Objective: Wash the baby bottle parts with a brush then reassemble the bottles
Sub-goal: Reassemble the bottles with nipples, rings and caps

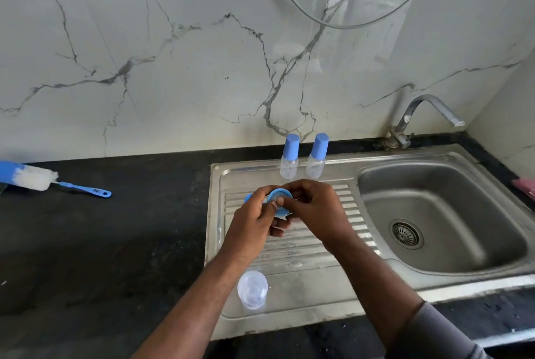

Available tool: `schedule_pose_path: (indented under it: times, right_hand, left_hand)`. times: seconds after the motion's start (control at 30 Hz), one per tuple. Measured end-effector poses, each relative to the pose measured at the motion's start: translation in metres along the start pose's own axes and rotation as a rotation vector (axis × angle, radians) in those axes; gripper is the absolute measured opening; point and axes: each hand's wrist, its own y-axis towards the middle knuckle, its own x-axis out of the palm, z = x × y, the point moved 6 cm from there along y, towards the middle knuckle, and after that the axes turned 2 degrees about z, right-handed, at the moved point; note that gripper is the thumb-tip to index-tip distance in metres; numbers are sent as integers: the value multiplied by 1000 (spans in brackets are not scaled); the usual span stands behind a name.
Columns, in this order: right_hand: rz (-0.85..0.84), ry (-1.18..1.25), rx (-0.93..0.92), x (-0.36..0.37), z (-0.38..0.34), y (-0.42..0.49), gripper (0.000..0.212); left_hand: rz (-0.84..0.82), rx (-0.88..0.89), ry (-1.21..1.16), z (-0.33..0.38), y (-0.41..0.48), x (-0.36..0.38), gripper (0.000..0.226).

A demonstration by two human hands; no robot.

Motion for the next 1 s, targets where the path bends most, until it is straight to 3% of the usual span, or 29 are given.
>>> schedule_pose_path:
  times: [0.47,0.57,0.63,0.8,1.0]
  right_hand:
    - [132,-228,-1,-50,17,21,7]
    - [-13,138,69,-59,26,25,12]
    - [-127,415,97,-67,27,27,22]
    - [-266,501,107,-65,32,28,19]
    - [-360,603,143,-69,36,30,18]
  left_hand:
    - [76,-49,158,20,18,61,18]
    - [110,-26,173,33,22,69,21]
    - [125,-53,14,39,24,72,23]
    - [85,-115,-330,38,24,80,26]
    - [86,-123,-275,37,23,85,20]
